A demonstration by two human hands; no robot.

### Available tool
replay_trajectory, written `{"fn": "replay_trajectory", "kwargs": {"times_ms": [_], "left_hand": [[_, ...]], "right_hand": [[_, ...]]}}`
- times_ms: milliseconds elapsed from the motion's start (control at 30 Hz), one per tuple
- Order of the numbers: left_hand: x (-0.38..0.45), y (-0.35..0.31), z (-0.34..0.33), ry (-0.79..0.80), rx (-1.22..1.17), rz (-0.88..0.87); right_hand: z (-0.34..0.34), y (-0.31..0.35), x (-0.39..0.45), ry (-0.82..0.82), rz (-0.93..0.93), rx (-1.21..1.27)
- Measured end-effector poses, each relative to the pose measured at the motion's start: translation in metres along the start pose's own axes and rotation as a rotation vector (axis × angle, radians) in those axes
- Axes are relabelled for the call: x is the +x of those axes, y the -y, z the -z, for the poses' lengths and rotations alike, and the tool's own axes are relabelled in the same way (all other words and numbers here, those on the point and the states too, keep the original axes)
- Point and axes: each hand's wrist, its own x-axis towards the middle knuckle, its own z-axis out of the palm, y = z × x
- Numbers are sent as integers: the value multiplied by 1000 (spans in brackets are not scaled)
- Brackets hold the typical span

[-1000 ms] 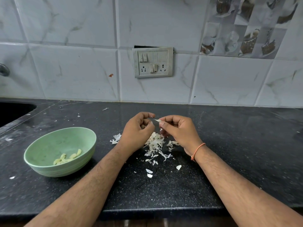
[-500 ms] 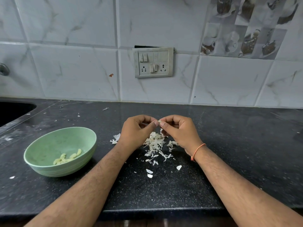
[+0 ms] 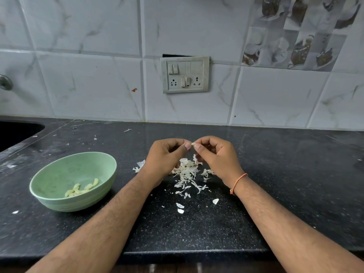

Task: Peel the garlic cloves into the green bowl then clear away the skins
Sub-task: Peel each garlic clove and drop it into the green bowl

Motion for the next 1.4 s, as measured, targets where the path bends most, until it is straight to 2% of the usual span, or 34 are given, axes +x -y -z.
{"fn": "replay_trajectory", "kwargs": {"times_ms": [133,333,433,600,667,767,867,1267,1400], "left_hand": [[1,0,2,72,-65,21],[-3,-5,1,199,-268,119],[-2,-5,1,149,-276,134],[2,-7,2,-37,-305,194],[1,-6,5,-78,-182,136],[-5,-5,7,-72,119,30],[-16,-10,5,-67,312,-39],[-47,-28,5,-39,492,-216],[-57,-19,6,-37,547,-144]], "right_hand": [[3,12,-4,130,-232,391],[9,19,-2,287,-414,640],[9,18,-1,294,-408,652],[7,16,0,186,-366,568],[8,14,-1,146,-321,505],[9,14,-4,96,-261,435],[11,16,-8,51,-222,367],[13,34,-41,17,-292,405],[8,29,-49,12,-330,372]]}}
